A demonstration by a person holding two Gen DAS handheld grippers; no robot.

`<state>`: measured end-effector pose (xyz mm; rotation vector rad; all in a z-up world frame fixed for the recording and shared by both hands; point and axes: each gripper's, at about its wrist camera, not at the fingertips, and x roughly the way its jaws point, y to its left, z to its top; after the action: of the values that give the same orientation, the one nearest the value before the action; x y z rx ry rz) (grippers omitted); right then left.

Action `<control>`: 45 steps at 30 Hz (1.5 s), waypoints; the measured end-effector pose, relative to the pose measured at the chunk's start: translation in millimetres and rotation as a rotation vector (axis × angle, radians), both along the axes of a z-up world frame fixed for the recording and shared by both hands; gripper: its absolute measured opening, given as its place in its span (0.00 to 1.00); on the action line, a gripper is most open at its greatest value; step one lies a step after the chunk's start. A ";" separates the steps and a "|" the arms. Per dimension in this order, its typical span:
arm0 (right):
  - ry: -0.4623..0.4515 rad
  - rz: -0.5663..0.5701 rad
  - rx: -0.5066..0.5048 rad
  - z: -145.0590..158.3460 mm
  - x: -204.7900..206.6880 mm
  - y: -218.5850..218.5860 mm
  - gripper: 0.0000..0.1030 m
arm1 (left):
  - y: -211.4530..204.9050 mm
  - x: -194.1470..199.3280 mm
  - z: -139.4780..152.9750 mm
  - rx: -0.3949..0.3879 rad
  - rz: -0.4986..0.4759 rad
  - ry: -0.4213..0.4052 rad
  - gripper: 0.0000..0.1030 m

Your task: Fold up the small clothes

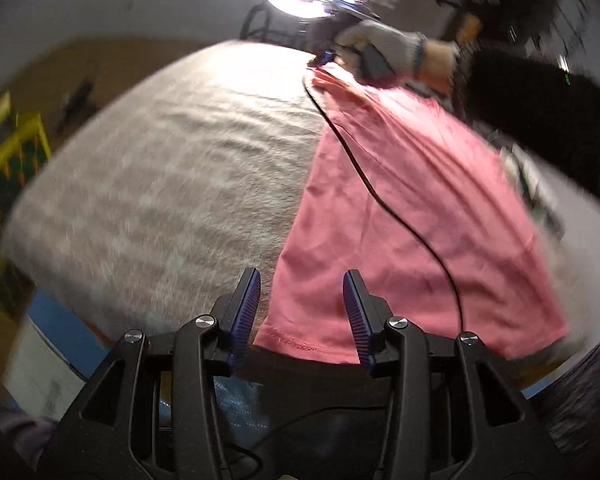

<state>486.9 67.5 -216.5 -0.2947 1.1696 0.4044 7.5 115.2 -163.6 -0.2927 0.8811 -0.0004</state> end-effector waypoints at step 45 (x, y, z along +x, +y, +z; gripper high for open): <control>0.022 0.092 -0.071 -7.9 -10.7 18.9 0.36 | 20.7 -1.8 -21.7 0.039 0.113 0.115 0.23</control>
<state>476.2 86.3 -224.4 -0.4079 1.1969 0.4479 5.7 135.9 -185.3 -0.3082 0.9767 0.1398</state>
